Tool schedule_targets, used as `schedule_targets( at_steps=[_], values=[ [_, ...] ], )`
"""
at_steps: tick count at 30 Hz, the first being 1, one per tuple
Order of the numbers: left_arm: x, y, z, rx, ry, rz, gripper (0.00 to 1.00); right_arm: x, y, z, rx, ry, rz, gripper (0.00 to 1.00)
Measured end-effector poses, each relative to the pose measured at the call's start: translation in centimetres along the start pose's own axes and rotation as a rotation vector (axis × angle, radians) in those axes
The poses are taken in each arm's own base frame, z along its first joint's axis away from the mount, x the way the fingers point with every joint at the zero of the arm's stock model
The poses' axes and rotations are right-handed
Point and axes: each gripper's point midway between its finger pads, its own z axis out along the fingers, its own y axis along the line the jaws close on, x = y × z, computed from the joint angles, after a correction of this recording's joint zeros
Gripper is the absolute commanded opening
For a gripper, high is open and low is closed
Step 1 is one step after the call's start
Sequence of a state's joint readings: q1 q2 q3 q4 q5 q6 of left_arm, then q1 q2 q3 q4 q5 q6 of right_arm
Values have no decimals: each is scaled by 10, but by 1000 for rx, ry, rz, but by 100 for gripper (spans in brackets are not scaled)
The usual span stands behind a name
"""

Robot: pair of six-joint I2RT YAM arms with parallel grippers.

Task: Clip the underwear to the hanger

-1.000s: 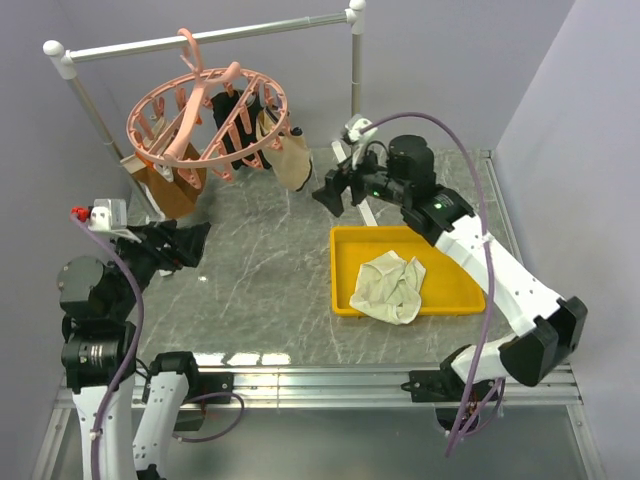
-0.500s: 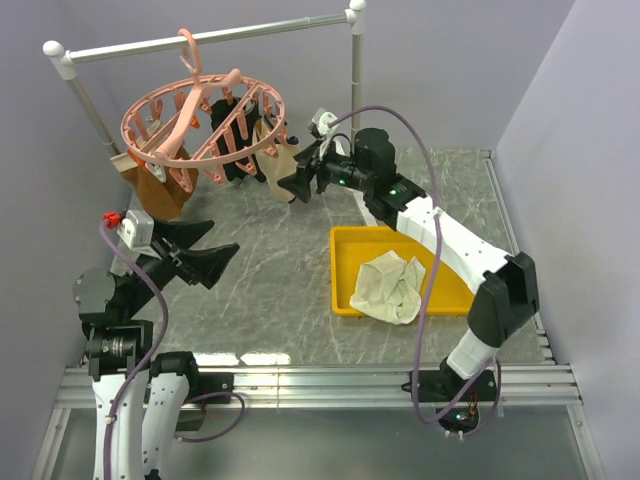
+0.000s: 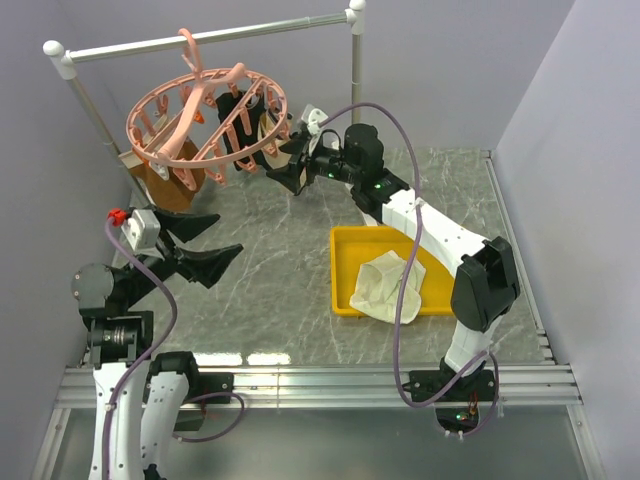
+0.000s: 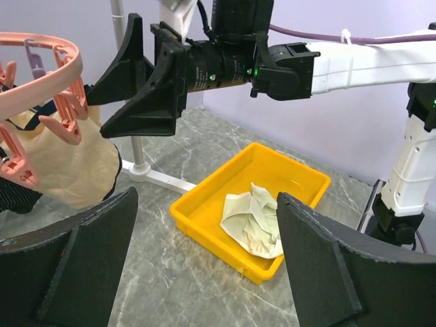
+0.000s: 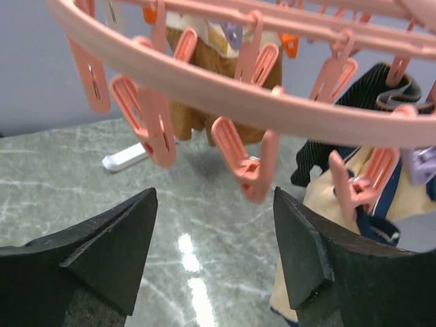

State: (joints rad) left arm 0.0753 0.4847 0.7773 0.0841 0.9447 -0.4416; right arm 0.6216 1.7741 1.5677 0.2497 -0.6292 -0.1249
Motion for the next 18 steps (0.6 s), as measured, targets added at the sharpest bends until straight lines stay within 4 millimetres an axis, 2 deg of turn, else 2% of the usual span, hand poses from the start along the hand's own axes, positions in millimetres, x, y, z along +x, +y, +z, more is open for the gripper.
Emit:
schedule_targets(
  at_steps=[7,12,18],
  values=[
    [-6,12,12,13,-21,-68,87,-9,-3,5,-2,-34,-24,68],
    [-6,17,21,31,-24,-115,87,3,-7,14,-14,-22,-18,66],
    [-4,12,31,67,-17,-138,84,12,-7,18,-20,-8,-6,59]
  ],
)
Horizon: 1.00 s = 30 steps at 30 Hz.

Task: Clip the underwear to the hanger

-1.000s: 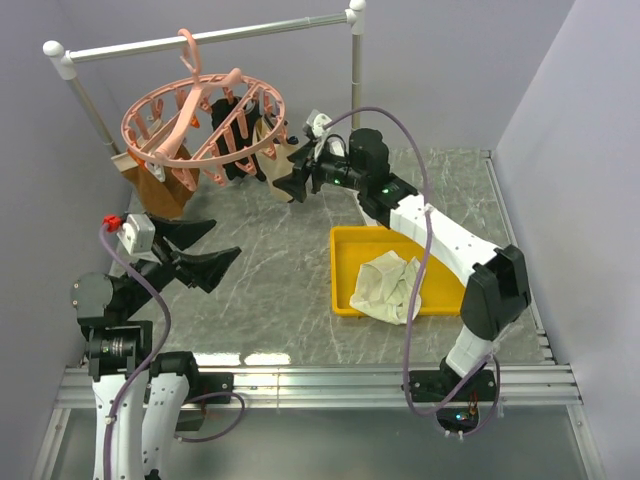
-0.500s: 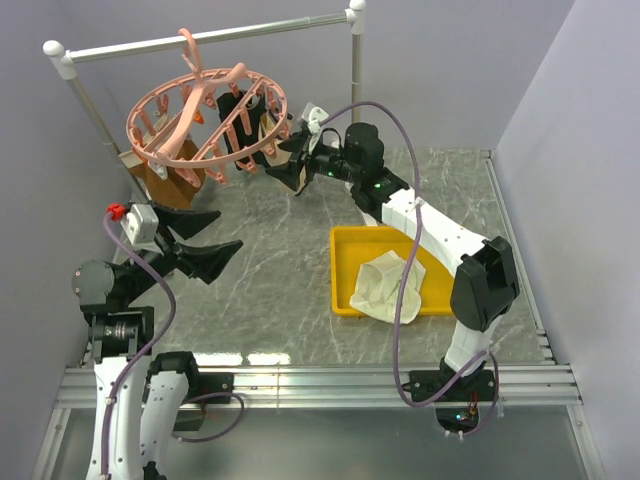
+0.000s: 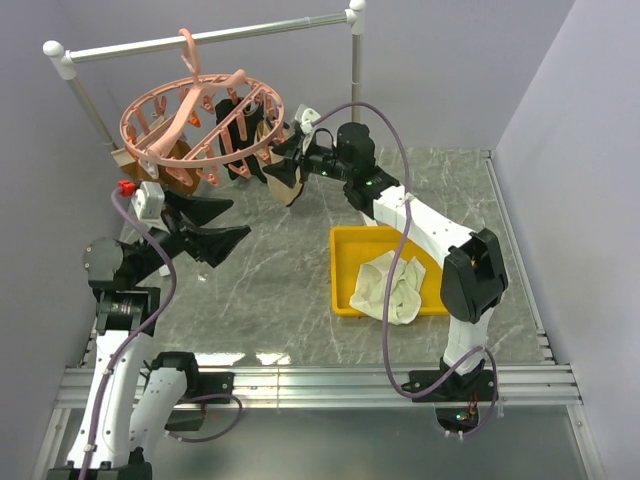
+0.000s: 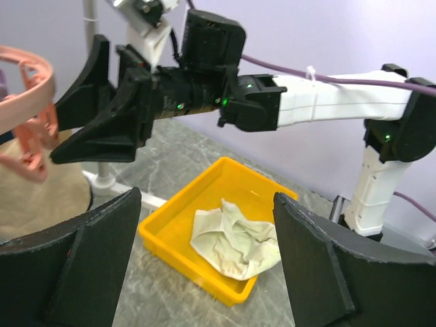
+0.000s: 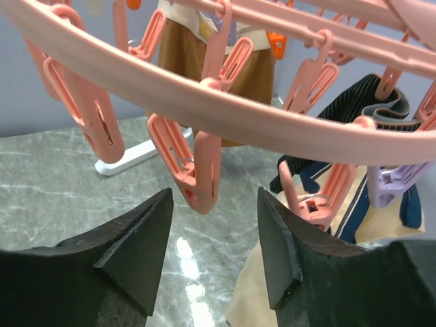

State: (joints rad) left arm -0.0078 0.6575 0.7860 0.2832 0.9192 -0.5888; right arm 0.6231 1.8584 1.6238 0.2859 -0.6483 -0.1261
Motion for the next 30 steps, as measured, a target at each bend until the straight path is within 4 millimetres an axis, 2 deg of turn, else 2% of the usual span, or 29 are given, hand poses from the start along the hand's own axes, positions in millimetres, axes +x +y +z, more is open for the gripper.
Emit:
schedule_targets(
  at_steps=[5,10,16,19,22,26,30],
  values=[
    [-6,-9,11,24,-20,5,80,-4,3,2,-2,-10,-5,56],
    [-12,-8,22,11,-42,3,78,-9,14,7,-11,-19,-15,53],
    [-20,14,35,-79,-71,-29,71,-11,21,11,-17,-22,-21,44],
    [-20,27,38,-138,-88,-46,69,-11,21,11,-15,-22,-16,43],
    [-22,29,38,-155,-102,-43,69,-12,21,10,-15,-22,-8,45],
    [-12,26,33,-146,-99,-7,70,-17,23,8,-14,-28,11,53],
    [8,27,28,-131,-66,42,71,-23,22,6,-4,-36,19,55]
  ],
)
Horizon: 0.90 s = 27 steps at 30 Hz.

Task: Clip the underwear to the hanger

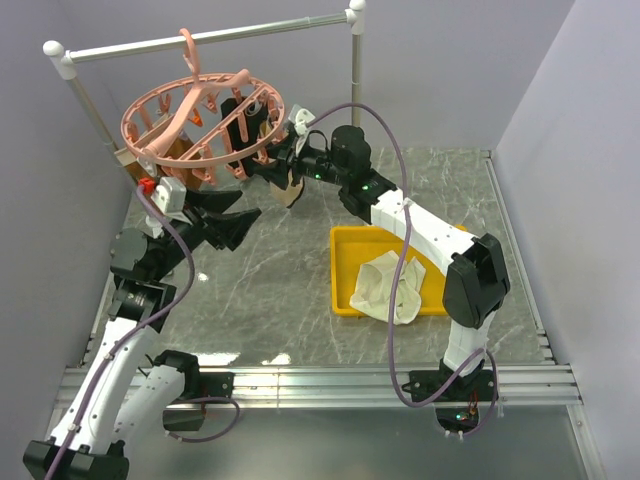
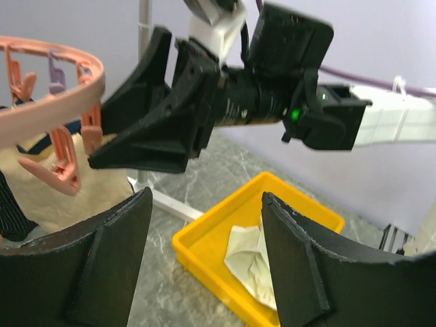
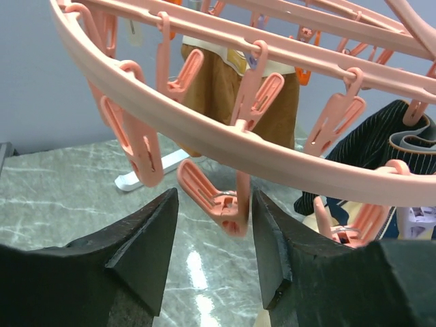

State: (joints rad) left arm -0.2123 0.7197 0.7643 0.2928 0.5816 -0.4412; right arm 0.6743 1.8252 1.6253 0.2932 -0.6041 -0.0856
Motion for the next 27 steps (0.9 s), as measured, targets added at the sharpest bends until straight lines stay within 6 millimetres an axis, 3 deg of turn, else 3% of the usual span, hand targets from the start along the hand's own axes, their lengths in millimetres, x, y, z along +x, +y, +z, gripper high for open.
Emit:
schedule_targets(
  at_steps=[6,9,15,21,27],
  values=[
    [21,1,-3,26,45,40,72,1,-1,0,9,2,12,60],
    [26,3,-4,25,53,55,73,1,-2,0,14,3,15,67],
    [28,3,-6,26,53,63,74,-3,-6,0,35,-4,15,71],
    [30,2,-7,28,54,70,77,-19,-9,1,46,-34,-3,70],
    [30,1,-7,35,56,84,78,-22,-9,1,46,-38,-3,67]
  ],
)
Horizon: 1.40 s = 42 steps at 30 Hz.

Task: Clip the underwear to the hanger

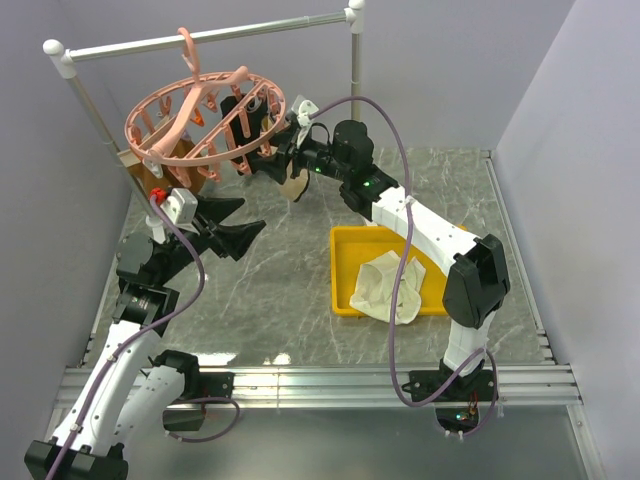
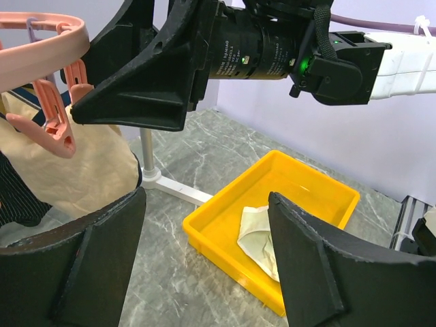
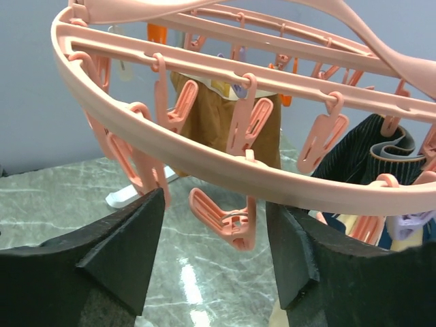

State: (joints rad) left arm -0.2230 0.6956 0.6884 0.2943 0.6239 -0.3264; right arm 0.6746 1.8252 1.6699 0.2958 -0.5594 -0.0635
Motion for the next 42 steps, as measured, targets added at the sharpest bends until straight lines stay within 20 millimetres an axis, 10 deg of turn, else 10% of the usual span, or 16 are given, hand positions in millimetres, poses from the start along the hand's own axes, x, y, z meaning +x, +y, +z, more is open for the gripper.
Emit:
schedule_targets(
  at_steps=[17,31,37,42],
  values=[
    [8,5,-1,-18,17,4,77,1,0,1,30,3,63,10],
    [22,33,15,-103,44,-13,74,-9,15,-1,31,3,221,0],
    [40,-19,10,173,128,102,73,-5,15,0,58,17,252,0],
    [95,-69,-3,444,296,187,73,-6,13,0,76,22,272,0]
  ],
)
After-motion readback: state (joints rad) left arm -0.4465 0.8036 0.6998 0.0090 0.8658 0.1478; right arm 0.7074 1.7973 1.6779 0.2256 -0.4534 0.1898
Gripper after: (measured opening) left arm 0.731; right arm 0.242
